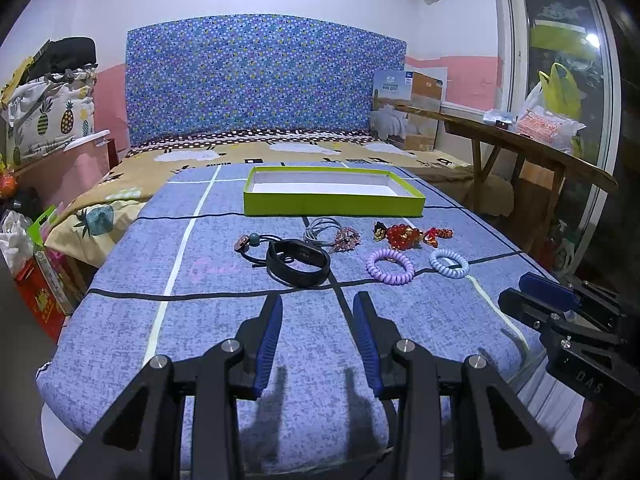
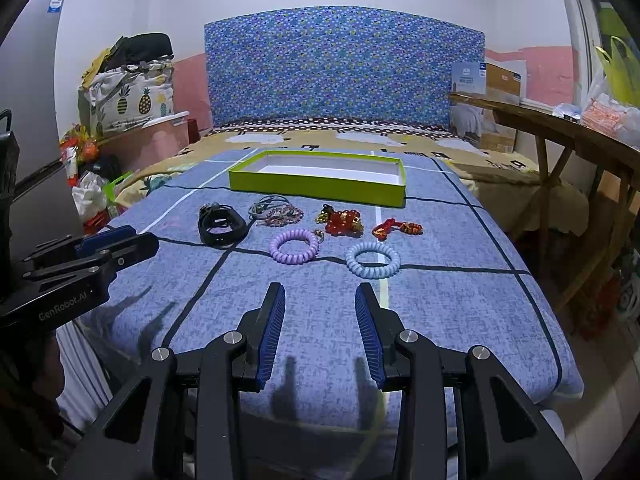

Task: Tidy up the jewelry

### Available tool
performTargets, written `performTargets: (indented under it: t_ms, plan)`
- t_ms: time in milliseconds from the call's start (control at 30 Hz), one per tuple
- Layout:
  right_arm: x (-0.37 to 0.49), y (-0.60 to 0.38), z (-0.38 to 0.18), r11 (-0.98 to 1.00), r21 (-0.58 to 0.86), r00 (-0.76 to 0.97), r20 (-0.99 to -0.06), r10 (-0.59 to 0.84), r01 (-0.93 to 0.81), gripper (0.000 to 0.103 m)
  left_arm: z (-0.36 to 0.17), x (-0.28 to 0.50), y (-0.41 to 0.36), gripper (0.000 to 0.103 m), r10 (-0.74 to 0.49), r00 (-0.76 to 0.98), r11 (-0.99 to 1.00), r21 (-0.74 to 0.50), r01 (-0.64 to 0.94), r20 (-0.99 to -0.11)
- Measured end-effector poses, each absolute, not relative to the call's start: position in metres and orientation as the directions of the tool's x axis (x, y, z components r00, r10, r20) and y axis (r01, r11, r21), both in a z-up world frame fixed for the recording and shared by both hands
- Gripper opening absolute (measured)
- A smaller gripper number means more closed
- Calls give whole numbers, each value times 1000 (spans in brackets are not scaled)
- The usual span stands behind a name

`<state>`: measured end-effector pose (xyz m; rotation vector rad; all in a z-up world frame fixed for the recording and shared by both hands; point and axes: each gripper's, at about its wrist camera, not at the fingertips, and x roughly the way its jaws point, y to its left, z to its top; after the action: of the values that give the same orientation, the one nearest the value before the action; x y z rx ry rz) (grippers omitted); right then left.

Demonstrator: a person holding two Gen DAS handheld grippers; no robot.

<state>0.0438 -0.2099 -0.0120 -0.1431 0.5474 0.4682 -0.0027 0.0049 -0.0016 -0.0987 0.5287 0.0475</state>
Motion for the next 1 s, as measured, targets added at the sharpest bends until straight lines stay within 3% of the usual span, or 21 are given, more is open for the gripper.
performTargets:
  t_ms: [1000]
  plan:
    - [45, -211, -11, 885, -8, 753, -528, 392, -466, 38, -1, -4, 5, 38, 20, 863, 994, -81, -71, -505]
